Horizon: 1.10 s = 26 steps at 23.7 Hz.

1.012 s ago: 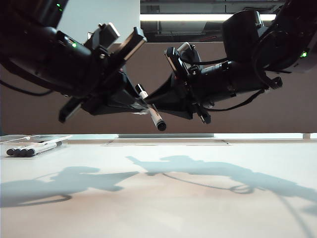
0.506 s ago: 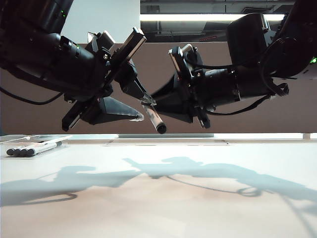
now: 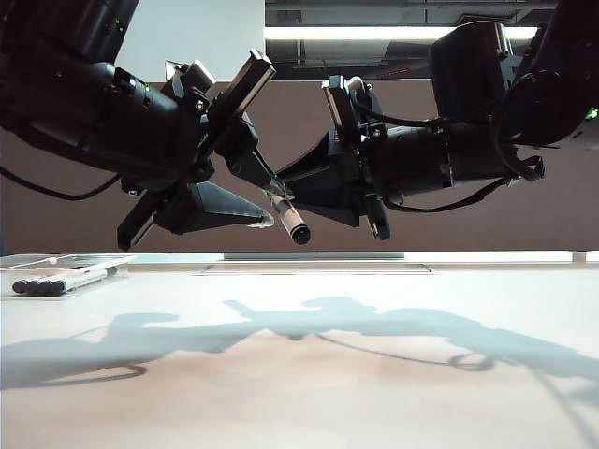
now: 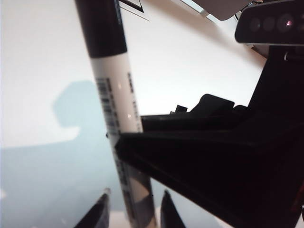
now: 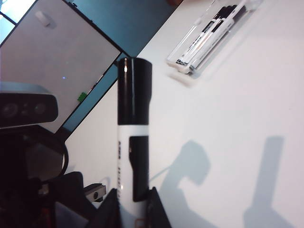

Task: Pick up the black marker on the right and put it into the packaging box on the left, making sure the marker fit the shape of the box's grooves.

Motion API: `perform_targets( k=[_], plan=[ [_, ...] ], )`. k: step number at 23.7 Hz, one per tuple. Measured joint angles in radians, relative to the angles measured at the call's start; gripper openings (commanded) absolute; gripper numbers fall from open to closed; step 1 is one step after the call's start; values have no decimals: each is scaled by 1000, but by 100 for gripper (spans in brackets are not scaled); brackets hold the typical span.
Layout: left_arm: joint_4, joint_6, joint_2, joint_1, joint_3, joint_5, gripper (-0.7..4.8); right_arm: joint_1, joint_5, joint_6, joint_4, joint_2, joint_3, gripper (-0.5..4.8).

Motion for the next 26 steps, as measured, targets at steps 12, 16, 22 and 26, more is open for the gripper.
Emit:
perform_targets(
  k=[12,16,22,26],
  plan=[
    [0,0,0,0,0,0,132,1,-11,1,0,0,0,-6],
    [0,4,0,0,0,0,180,1,-11,1,0,0,0,-6],
    [-16,63,5,0,0,0,341,0,-10,2,8,0,0,-6],
    [-14,68,4,0,0,0,338,1,-10,21,6,0,0,-6]
  ],
)
